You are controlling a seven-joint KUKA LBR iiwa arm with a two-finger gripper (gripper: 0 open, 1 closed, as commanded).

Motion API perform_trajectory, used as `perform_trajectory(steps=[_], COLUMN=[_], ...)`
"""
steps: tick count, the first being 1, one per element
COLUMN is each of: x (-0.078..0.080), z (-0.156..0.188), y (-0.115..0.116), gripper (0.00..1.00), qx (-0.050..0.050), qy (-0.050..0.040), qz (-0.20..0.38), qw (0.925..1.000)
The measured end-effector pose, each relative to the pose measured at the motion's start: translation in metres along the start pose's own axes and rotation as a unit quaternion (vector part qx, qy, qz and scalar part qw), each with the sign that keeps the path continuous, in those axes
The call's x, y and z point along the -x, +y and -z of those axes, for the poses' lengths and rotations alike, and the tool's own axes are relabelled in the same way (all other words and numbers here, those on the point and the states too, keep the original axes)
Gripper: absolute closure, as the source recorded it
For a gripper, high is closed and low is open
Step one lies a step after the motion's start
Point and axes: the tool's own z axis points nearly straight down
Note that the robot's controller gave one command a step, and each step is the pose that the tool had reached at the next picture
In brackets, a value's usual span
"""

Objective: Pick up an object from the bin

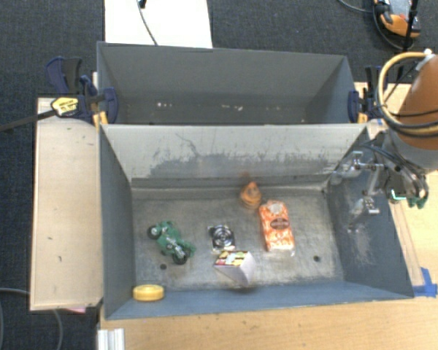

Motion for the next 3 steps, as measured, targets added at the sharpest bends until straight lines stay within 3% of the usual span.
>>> perform_trajectory(steps=[1,2,3], x=[0.002,0.021,0.027], z=[0.004,-0.058,-0.083], y=[0.000,0.027,0.058], gripper=[0.00,0.00,0.00], qx=[-0.001,-0.001,0.000], qy=[-0.0037,-0.0066,-0.0033], qz=[0.002,0.022,-0.098], qw=[1.0000,0.9997,0.9952])
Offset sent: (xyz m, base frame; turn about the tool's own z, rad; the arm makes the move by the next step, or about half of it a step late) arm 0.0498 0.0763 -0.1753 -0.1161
